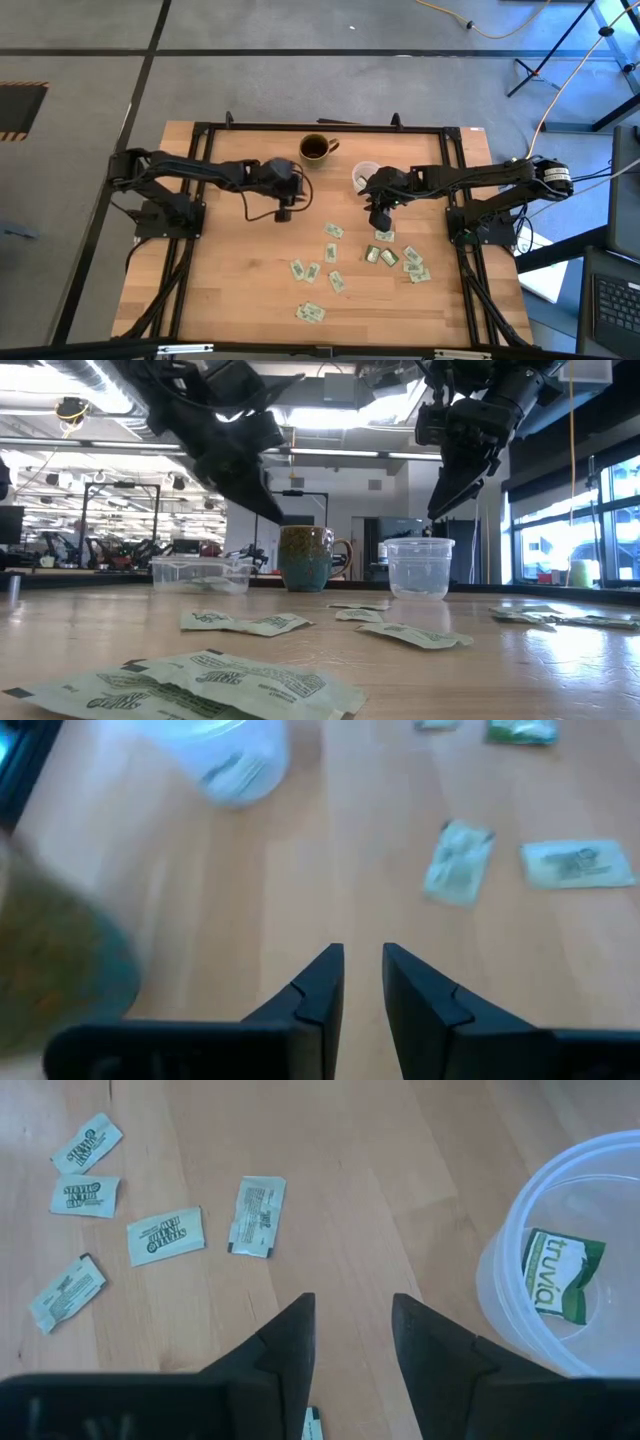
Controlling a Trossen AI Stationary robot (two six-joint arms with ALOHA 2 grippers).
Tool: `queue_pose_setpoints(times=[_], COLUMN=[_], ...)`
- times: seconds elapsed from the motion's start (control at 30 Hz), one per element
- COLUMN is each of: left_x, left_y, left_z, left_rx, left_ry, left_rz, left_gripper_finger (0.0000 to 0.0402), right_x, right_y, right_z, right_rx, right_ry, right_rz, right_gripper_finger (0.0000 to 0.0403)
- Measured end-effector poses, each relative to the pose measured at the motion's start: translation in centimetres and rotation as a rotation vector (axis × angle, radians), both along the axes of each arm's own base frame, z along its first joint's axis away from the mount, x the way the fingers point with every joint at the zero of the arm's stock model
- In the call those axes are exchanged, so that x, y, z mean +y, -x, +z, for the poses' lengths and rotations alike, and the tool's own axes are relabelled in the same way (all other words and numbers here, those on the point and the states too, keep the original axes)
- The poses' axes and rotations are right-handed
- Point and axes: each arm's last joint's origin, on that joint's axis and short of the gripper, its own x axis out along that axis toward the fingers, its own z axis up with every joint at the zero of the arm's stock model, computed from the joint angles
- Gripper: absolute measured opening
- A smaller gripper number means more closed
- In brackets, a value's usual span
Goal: Pick and place Stevia / Truvia into bins
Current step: Put the light green stevia packet into the left transparent container
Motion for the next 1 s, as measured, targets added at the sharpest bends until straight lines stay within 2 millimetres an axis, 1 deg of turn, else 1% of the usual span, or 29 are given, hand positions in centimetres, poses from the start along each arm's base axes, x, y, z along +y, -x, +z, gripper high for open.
queue_pose_setpoints(times=[0.3, 0.5, 0.6, 0.77, 1.0], left_x=[-1.7, -2.2, -2.2, -2.5, -2.7], left_y=[-3.1, -4.6, -5.0, -5.5, -5.8], left_z=[-2.5, -5.0, -6.3, -7.8, -8.3], left_rx=[-0.104, -0.144, -0.129, -0.145, -0.179], left_ry=[-0.06, -0.048, -0.049, -0.001, 0.024], left_rz=[-0.148, -0.198, -0.213, -0.263, -0.293], left_gripper_finger=[0.0073, 0.0075, 0.0077, 0.0089, 0.0095], right_x=[0.0, 0.0, 0.0, 0.0, 0.0], right_y=[0.0, -0.1, -0.1, -0.1, -0.1], right_z=[0.0, 0.0, 0.0, 0.0, 0.0], right_rx=[-0.004, -0.007, -0.007, -0.007, -0.008], right_ry=[0.001, 0.001, 0.001, 0.001, 0.001], right_rz=[0.0, 0.0, 0.0, 0.0, 0.0], right_gripper_finger=[0.0137, 0.0137, 0.0137, 0.0137, 0.0137])
